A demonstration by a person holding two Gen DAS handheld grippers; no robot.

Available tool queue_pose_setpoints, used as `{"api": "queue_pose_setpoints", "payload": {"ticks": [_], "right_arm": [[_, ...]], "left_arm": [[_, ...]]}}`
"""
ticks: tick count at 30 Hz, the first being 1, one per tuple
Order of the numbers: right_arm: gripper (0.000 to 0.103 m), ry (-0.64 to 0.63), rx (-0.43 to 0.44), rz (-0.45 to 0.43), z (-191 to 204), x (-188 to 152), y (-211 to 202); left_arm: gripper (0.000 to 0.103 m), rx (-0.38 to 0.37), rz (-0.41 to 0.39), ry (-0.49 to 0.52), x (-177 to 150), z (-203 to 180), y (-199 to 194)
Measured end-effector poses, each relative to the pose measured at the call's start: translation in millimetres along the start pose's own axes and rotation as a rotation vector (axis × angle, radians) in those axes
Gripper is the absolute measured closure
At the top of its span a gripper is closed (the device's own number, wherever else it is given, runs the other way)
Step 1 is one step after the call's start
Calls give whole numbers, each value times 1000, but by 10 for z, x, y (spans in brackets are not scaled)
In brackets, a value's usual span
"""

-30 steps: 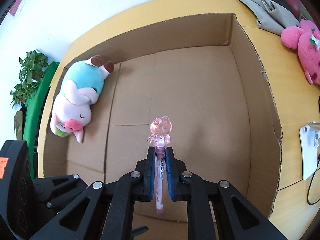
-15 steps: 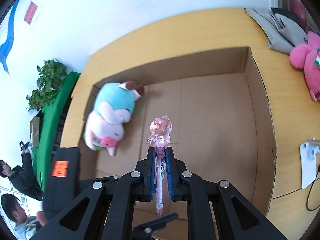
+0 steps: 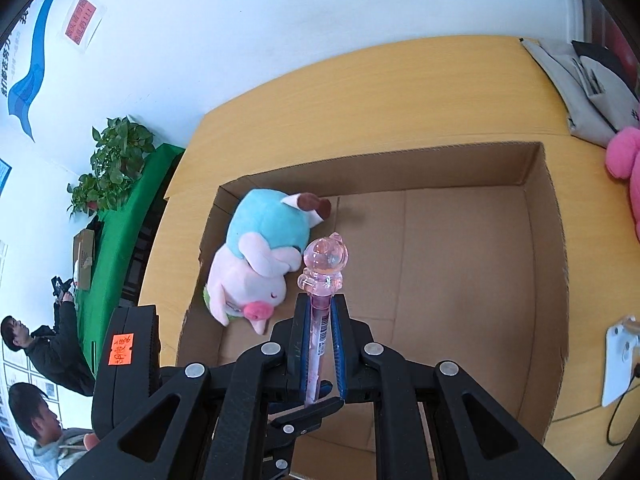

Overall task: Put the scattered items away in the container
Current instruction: 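Lift the pen upright with the right gripper while the left gripper pinches its shaft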

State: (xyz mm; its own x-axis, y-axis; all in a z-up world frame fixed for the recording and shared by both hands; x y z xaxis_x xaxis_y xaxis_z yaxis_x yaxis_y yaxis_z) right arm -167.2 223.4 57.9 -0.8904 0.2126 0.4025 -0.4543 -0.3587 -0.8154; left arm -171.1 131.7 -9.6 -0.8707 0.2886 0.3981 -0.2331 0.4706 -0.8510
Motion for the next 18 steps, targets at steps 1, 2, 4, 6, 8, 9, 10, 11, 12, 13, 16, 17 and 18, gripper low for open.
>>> {"api": "queue_pose_setpoints", "payload": {"ticks": [1, 2, 4, 6, 8, 9, 10, 11, 12, 13, 16, 17, 18], "right_arm": [[92, 0, 0, 7, 15, 57, 60], [92, 1, 3, 13, 22, 103, 116], [92, 3, 3, 26, 19, 213, 268], [92, 7, -2, 41, -17, 310, 447], [92, 21, -12, 62, -101, 379, 650], [92, 26, -17, 74, -151, 400, 760], [92, 34, -20, 85, -195, 407, 854], [92, 46, -14, 98, -250, 411, 965], [92, 59, -5, 108, -293, 409, 1051], [92, 75, 6, 119, -350, 404, 1157], [92, 103, 13, 145, -495, 372, 1423], [92, 122, 14, 137, -524, 378, 1482], [92, 125, 11, 135, -558, 381, 1546]], "left_arm": [[94, 3, 0, -17, 31, 62, 9], [94, 4, 1, -36, 63, 126, 32], [94, 14, 6, -69, 125, 226, 105], [94, 22, 16, -108, 186, 377, 201], [94, 28, 31, -142, 225, 515, 320], [94, 29, 43, -162, 237, 583, 397], [94, 27, 57, -181, 240, 639, 472], [94, 29, 68, -193, 244, 679, 527], [94, 36, 83, -204, 241, 734, 599], [94, 45, 99, -215, 233, 786, 671], [94, 46, 141, -258, 206, 907, 860], [93, 40, 143, -264, 215, 920, 874], [93, 31, 138, -263, 243, 922, 868]]}}
Point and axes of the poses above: each gripper's, at about its wrist camera, not at the fingertips, and y roughly the way its jaws point, z to its left, x to its top, the point moved 9 cm from there along y, roughly the way its jaws point, and after that the axes turned 1 degree about -z, right-handed, at the moved point
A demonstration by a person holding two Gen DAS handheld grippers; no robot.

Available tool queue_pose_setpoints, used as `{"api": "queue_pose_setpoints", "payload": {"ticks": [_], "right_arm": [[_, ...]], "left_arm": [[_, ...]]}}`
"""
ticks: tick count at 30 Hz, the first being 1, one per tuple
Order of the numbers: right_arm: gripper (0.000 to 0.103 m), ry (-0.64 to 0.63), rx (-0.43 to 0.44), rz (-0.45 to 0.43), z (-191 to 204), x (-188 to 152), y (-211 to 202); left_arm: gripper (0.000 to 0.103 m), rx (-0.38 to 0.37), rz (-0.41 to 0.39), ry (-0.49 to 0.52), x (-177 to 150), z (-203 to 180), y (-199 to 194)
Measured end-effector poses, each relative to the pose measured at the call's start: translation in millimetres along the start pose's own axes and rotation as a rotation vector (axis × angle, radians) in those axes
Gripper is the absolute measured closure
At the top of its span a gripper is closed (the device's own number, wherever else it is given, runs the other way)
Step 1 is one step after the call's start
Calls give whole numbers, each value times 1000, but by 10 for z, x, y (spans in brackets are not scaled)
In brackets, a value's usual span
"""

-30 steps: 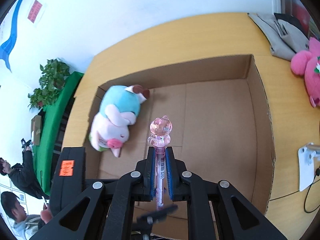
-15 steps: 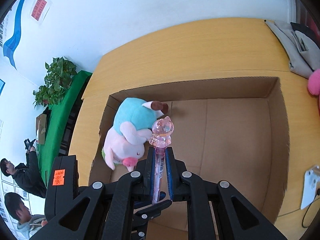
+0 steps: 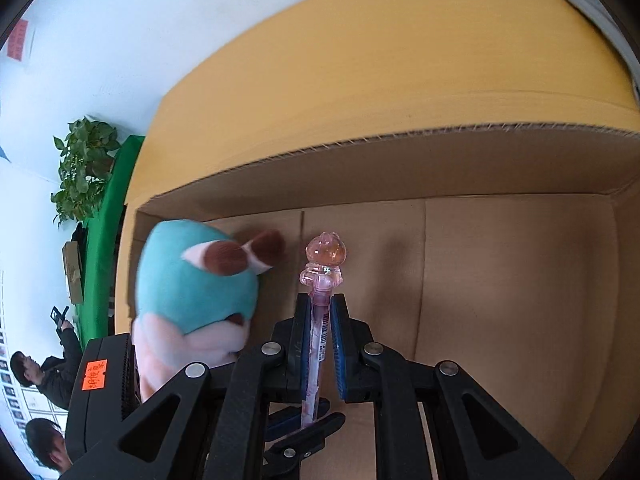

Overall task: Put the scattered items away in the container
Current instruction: 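Lift the pen upright with the right gripper while the left gripper pinches its shaft, then open both grippers to drop the pink wand pen into the box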

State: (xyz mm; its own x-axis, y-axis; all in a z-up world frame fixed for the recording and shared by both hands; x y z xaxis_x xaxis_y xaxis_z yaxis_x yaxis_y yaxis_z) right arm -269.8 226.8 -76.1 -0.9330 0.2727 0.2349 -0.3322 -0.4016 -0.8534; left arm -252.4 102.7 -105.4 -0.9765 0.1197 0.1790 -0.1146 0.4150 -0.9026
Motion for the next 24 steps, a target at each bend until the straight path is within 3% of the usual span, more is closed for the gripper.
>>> {"api": "queue_pose_setpoints", "payload": {"ticks": [7, 10, 14, 16, 18, 21, 23, 24], "right_arm": [[94, -34, 12, 8, 9, -5, 200], [92, -51, -2, -8, 11, -5, 190], [51, -97, -10, -74, 46, -11, -81], [43, -123, -20, -135, 68, -43, -364], [29, -140, -7, -194, 109, -160, -693], [11, -209, -15, -271, 193, -486, -1115], [6, -266, -36, -329, 217, -803, -1418], [2, -292, -71, -369, 226, -1000, -1577]], "left_arm": [[89, -18, -2, -27, -13, 22, -4], [73, 5, -26, -24, -54, 11, -62], [68, -4, -93, 5, -145, -111, -343], [63, 22, -146, 37, -239, -196, -574], [61, 49, -222, 79, -371, -304, -845], [45, 109, -354, 138, -676, -460, -1271], [28, 176, -460, 172, -941, -529, -1583], [25, 205, -509, 180, -1058, -528, -1735]]}}
Point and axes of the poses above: each gripper's, at about its wrist camera, not at the fingertips, and y roughly the way its jaws point, z to its left, x to its top, the point moved 9 cm from there along y, roughly the way its jaws point, and after that the axes turned 1 degree about -z, right-handed, at the moved point
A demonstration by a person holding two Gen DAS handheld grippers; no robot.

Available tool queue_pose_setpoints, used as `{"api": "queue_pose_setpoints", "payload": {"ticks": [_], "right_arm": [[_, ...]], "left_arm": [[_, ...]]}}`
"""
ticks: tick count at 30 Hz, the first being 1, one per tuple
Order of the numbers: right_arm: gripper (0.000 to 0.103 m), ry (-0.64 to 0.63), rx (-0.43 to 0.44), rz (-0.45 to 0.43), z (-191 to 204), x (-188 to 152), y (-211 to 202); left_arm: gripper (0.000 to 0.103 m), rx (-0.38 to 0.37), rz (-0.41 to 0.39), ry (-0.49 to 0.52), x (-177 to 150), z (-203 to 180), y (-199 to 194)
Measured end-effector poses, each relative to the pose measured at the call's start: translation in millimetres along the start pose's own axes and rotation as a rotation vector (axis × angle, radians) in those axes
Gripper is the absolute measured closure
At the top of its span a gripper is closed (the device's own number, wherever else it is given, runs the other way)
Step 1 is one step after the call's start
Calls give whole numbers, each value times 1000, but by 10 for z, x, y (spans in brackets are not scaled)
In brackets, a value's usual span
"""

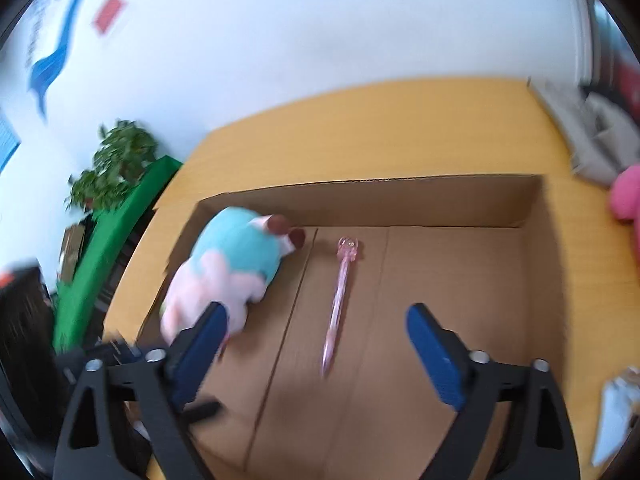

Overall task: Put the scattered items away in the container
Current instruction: 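Open both grippers to drop the pink wand pen into the box, then move both tools toward the white earbud case beside the sunglasses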

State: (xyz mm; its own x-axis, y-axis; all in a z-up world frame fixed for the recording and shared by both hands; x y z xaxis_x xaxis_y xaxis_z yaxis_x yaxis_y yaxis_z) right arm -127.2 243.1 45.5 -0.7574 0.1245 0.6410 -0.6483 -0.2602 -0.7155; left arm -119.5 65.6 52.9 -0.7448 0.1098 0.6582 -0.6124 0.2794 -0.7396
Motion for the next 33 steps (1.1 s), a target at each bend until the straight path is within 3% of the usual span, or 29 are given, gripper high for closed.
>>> {"api": "queue_pose_setpoints", "payload": {"ticks": [5, 9, 18, 33], "right_arm": [[0, -112, -170, -143, 37, -490, -773], [0, -161, -259, -207, 136, -780, -1159], [0, -208, -288, -239, 450, -1090, -1572], [0, -203, -275, -206, 479, -1258, -1463]], "left_arm": [[25, 83, -155, 13, -203, 6, -709], [25, 111, -208, 4, -429, -128, -929], [25, 109, -234, -61, -730, -267, -1112], [25, 87, -204, -78, -906, -268, -1033]]}}
Point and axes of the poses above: each gripper's, at about its wrist camera, not at the fingertips, and y roughly the way its jaws point, z to its left, x to its top, the point moved 9 cm from there along y, roughly the way its jaws point, and after that the axes turned 1 degree about -z, right-handed, at the moved point
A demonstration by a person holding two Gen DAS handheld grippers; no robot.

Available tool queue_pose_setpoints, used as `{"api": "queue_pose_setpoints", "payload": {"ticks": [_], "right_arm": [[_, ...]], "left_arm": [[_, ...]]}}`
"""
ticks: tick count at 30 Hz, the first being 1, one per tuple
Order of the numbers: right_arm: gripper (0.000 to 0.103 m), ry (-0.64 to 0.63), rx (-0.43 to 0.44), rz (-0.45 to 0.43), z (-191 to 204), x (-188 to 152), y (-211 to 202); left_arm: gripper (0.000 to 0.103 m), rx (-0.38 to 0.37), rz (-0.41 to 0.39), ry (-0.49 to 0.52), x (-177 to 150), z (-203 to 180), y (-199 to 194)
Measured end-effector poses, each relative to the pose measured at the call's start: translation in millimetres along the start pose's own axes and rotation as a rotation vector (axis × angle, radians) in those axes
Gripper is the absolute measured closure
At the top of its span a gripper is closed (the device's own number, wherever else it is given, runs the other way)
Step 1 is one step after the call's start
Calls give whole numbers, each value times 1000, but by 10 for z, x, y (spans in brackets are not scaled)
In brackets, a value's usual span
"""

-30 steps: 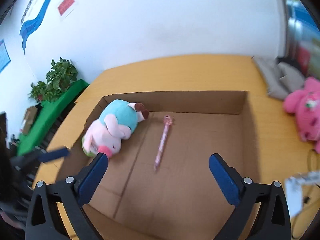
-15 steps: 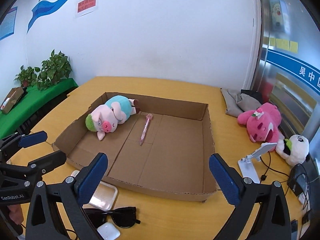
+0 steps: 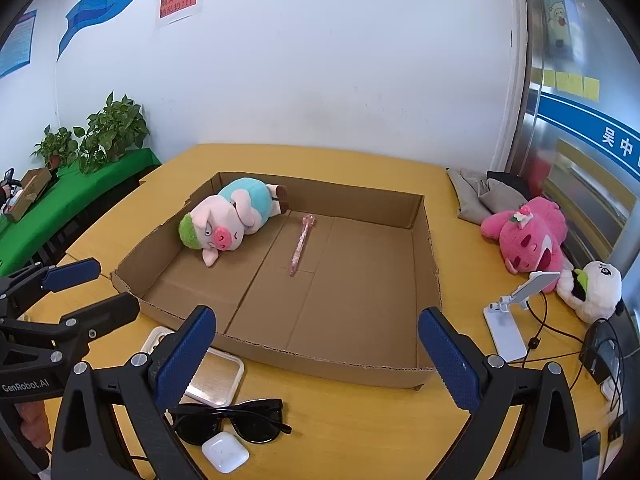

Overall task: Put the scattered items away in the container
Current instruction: 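Move both tools toward the white earbud case beside the sunglasses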

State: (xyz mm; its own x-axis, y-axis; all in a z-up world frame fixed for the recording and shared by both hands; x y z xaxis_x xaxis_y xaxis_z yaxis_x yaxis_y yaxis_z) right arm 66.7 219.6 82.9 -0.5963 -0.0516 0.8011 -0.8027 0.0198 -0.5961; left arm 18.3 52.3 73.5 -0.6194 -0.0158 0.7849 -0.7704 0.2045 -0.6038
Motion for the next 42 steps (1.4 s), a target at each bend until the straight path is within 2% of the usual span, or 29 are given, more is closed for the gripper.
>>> {"api": "queue_pose_setpoints", "payload": {"ticks": [15, 19, 25, 29, 33, 35, 39, 42], "right_arm": [[0, 18, 20, 26, -49, -119, 134], [0, 32, 55, 52, -85, -230, 209], [0, -17, 183, 170, 5, -748, 492], [0, -55, 264, 277, 149, -1170, 735], [0, -91, 331, 330, 333, -1409, 861], [0, -112, 343, 336, 409, -1454, 877], [0, -190, 341, 308, 489, -1500, 734], [0, -224, 372, 300, 543, -1552, 606]], "left_arm": [[25, -2, 39, -4, -103, -33, 118], [25, -7, 64, 0, -201, -43, 152], [25, -46, 163, 2, -606, -11, 278], [25, -69, 251, -26, -955, 38, 383], [25, -125, 329, -90, -1238, 89, 495], [25, -138, 350, -117, -1332, 115, 525], [25, -140, 364, -111, -1425, 132, 516], [25, -188, 366, -96, -1491, 85, 481]]}}
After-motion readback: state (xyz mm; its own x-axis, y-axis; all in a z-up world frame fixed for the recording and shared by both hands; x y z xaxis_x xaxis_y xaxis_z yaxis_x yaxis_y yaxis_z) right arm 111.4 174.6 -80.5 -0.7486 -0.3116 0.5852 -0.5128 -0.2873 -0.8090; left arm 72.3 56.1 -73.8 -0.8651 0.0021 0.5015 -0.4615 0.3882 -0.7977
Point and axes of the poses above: each gripper's, at about its wrist camera, not at the fingertips, and y roughly the way its jaws point, z to its left, x to its top, the point moved 9 cm from there along y, roughly the way its jaws point, and after that the axes turned 1 degree about -z, right-handed, at the moved point
